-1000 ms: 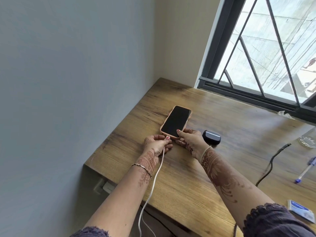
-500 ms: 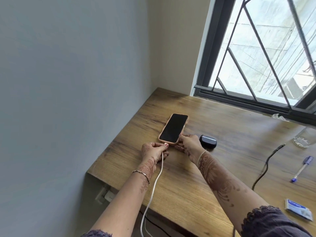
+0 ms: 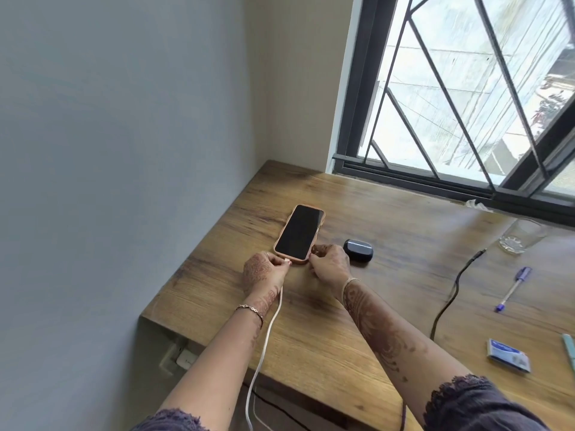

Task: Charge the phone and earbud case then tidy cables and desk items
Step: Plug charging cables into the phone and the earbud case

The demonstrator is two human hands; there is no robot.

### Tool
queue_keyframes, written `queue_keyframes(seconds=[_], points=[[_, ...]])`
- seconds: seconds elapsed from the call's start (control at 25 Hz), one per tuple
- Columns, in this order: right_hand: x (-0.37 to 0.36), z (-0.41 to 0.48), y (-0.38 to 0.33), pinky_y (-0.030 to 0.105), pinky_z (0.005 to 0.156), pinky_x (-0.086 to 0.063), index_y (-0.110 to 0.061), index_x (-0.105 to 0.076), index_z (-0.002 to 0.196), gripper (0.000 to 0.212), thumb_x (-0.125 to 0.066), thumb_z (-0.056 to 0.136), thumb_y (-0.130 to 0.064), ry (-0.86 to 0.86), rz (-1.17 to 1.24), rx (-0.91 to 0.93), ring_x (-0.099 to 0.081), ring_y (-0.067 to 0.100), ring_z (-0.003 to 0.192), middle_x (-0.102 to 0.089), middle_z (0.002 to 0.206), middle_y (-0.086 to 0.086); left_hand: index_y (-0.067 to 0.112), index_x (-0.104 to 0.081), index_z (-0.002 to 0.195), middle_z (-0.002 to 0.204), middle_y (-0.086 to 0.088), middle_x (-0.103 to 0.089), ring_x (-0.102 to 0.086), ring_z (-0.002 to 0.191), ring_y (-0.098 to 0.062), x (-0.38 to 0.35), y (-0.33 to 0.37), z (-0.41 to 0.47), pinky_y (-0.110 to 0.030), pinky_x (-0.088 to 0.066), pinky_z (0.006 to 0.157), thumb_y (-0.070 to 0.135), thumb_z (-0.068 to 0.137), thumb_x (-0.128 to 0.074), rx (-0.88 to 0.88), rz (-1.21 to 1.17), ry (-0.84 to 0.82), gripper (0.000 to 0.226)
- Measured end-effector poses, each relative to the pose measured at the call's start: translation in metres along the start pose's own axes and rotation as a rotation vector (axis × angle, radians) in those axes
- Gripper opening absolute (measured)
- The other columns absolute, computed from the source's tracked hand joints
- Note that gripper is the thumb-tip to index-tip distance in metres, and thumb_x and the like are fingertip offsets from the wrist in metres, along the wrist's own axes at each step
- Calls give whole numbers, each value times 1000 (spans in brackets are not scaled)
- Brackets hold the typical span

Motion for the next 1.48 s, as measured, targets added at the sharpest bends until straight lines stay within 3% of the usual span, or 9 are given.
queue_keyframes(seconds=[0.08,0.24,0.44,0.6,0.76,0.96,1.16,1.36,1.48], points=[[2,-4,1,35,89,-55,-19,-76,95,24,-60,77,-21,-6,-7,16,-62,16,80,-71,83,2,19,-70,73,74,1,-70,-61,70,-13,0,-2,2,-21,-43,63,39,72,-76,-3,-7,-24,20],[8,-12,9,37,96,-52,-18,-71,111,33,-60,80,-19,14,50,-2,-67,25,103,-72,109,4,18,-71,66,69,-2,-72,-70,67,-20,2,-7,10,-33,-59,70,39,64,-82,47,-134,-83,24],[27,-27,19,37,95,-53,-21,-70,106,26,-59,83,-17,91,99,-10,-67,22,101,-71,107,4,20,-68,65,77,-6,-73,-71,78,-24,5,-5,9,-38,-59,76,26,68,-80,49,-234,-125,14],[64,-49,27,34,93,-53,-21,-72,98,21,-62,81,-15,319,68,22,-69,21,93,-75,96,3,17,-71,80,81,0,-69,-61,78,-15,0,9,-3,-24,-47,74,24,73,-75,-45,-229,-152,10],[111,-73,52,25,89,-46,-16,-73,99,18,-62,84,-14,513,-14,10,-67,23,98,-74,99,6,20,-65,67,66,2,-63,-56,63,-16,-25,34,-30,-32,-52,71,19,75,-73,-155,-332,-341,12],[165,-85,90,28,88,-45,-12,-68,102,20,-66,82,-13,688,-55,-10,-64,29,101,-70,102,11,14,-62,75,67,-3,-60,-53,56,-13,-57,63,-69,-27,-51,59,9,81,-70,-183,-461,-549,11],[180,-89,121,34,94,-44,-10,-53,115,55,-77,73,-35,513,-182,-141,-55,30,112,-60,115,14,15,-59,74,71,-2,-59,-52,57,-11,-96,78,-112,-21,-47,55,3,87,-59,-160,-416,-682,18],[194,-87,113,31,85,-48,-7,-67,95,31,-68,76,-32,370,-422,-90,-62,32,105,-68,105,16,19,-57,84,76,3,-59,-53,63,-9,-126,78,-147,-21,-46,59,9,89,-59,-126,-342,-712,12],[200,-85,108,28,76,-48,-7,-68,81,21,-66,74,-26,350,-407,-90,-65,31,95,-70,92,16,19,-57,88,75,0,-58,-54,58,-9,-131,72,-156,-20,-44,50,11,91,-56,-32,-385,-721,9]])
Point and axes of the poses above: each hand's wrist, its own z-axis towards the middle knuckle, its own x-axis out of the back of the hand, y = z × x, the point moved 2 cm from there along z, towards the middle knuckle
